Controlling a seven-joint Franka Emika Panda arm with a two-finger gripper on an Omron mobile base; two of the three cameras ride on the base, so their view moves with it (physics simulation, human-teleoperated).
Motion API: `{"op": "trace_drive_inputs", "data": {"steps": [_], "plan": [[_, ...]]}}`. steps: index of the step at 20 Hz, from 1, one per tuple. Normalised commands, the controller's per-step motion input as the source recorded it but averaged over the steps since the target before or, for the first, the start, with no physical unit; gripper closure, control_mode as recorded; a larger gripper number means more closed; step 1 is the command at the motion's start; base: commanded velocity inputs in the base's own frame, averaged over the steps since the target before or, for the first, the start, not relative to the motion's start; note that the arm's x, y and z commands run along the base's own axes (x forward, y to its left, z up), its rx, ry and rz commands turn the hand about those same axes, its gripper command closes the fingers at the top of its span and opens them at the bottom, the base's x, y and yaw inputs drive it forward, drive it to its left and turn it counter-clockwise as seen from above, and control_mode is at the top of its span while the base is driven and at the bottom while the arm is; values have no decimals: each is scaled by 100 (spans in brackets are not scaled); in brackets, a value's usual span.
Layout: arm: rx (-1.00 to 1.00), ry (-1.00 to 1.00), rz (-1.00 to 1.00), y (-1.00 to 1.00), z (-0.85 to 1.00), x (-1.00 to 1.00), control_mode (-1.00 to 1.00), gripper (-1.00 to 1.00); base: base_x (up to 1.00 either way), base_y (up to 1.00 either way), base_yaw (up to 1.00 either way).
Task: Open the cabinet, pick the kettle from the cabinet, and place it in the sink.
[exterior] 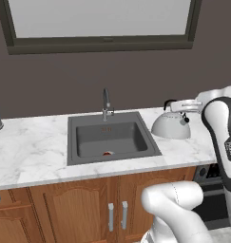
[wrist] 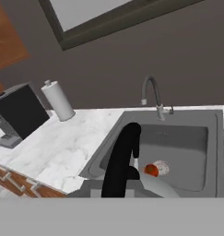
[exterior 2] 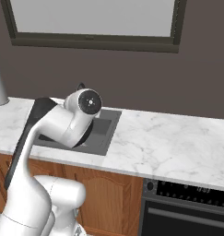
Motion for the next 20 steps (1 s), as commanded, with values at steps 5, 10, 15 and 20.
{"op": "trace_drive_inputs", "data": {"steps": [5, 10, 15, 20], "plan": [[-2, -6, 1, 10, -11, 30, -100, 100, 0, 0, 0], [-2, -7, 5, 4, -14, 27, -100, 100, 0, 0, 0], [-9, -10, 8, 7, -25, 23, -100, 100, 0, 0, 0], [-8, -6, 12, 4, -21, 25, -100, 100, 0, 0, 0]]}}
